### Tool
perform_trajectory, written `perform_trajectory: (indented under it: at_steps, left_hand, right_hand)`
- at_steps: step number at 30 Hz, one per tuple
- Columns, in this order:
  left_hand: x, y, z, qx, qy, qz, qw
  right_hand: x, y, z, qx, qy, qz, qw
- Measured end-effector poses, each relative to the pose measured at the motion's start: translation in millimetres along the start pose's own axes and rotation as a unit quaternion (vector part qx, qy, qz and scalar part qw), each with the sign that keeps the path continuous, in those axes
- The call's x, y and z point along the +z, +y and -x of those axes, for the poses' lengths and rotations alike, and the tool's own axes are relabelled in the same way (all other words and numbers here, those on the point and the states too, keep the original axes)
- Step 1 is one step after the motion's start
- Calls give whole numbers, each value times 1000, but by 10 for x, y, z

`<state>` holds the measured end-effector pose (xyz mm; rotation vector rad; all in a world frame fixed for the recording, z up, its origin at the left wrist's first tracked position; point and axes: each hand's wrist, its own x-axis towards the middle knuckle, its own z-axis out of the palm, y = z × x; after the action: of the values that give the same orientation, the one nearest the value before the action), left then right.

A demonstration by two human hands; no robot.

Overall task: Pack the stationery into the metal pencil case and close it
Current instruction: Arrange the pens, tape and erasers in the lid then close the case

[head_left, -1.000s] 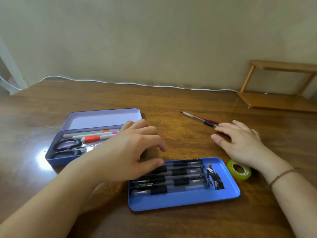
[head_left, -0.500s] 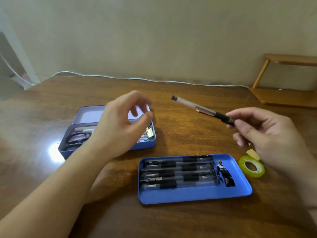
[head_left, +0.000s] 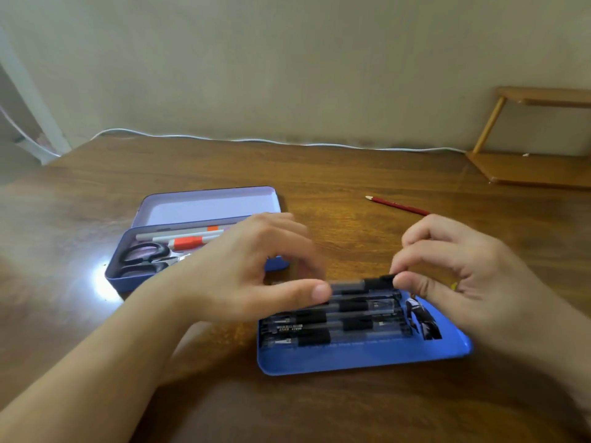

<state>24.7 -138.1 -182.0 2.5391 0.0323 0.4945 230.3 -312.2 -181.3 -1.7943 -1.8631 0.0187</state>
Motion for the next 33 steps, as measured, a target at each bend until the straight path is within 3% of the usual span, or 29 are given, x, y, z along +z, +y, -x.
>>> perform_trajectory:
  at_steps: [3, 6, 14, 29, 31, 33]
  left_hand:
    - [-56, 9, 29, -20, 7, 54, 998]
    - [-20, -15, 11, -18, -15, 1, 1000]
    - [58, 8, 8, -22, -114, -82, 990]
    - [79, 28, 2, -37, -148, -150, 977]
    - [76, 11, 3, -33, -146, -140, 979]
    - [56, -16, 3, -27, -130, -112, 985]
  right_hand:
    - [2, -43, 24, -8, -81, -15, 997]
    - [27, -90, 47, -14, -147, 30, 989]
    - [52, -64, 46, -28, -185, 72, 980]
    - [139, -83, 39, -23, -154, 74, 985]
    - [115, -68, 22, 17, -126, 23, 992]
    - [76, -5, 0, 71, -41, -18, 996]
